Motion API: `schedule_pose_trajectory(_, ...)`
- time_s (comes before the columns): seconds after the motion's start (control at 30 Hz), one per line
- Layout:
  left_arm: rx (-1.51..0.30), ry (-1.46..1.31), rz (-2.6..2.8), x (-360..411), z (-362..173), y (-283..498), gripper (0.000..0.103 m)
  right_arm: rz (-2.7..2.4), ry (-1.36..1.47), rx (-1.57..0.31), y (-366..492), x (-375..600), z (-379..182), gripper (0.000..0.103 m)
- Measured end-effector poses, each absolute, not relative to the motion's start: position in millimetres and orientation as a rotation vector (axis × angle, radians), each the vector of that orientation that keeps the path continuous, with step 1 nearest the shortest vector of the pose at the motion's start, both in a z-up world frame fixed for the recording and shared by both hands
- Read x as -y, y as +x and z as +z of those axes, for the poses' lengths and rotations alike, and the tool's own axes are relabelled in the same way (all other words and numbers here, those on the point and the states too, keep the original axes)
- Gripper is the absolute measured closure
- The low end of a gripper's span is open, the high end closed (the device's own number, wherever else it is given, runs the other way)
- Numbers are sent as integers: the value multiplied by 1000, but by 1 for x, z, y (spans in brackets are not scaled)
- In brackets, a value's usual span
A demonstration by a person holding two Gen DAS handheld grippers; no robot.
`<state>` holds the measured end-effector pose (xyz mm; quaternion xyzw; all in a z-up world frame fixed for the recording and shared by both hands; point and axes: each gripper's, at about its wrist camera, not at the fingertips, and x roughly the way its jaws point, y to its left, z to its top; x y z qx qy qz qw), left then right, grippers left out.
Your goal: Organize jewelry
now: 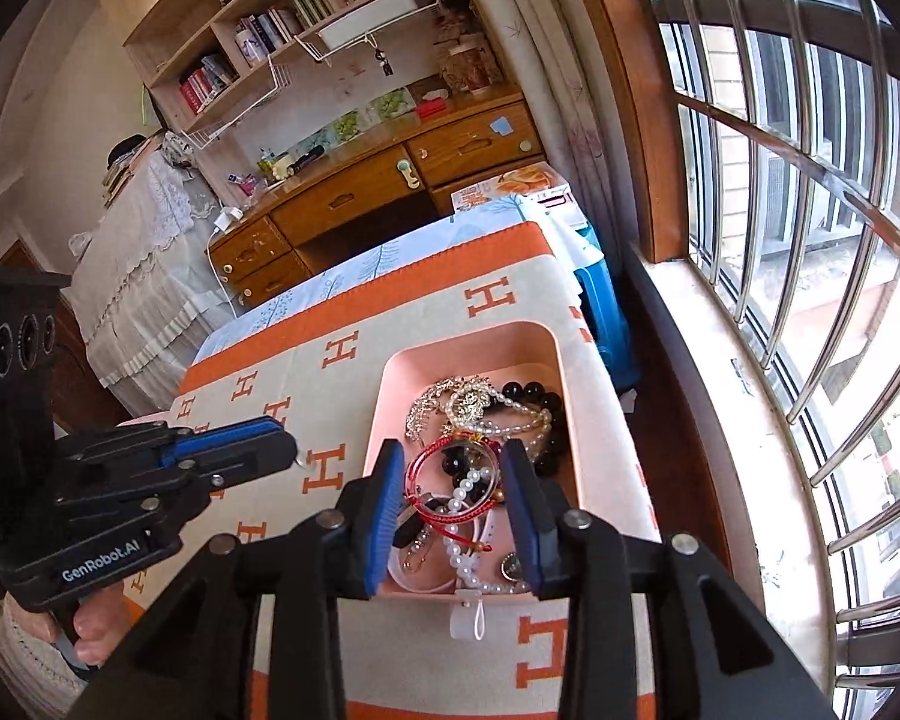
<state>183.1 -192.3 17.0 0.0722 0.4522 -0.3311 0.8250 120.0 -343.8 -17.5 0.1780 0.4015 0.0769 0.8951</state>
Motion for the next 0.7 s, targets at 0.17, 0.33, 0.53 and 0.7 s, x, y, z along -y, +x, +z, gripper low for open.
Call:
schedule_pose_trajectory(0.17,-972,134,-698,197,15,179,61,156,372,-806,112,348,-9,69)
schedule_pose_trajectory(0.33,-944,129,-648,183,21,174,37,170,360,-789,106,344,-1,69)
schedule_pose_trajectory(0.53,-903,91,-539,149,37,165,19,206,325,-760,99,326,13,69)
schedule_pose_trajectory(0.7,-869,71,-430,115,51,149,11,245,291,-744,89,304,23,69)
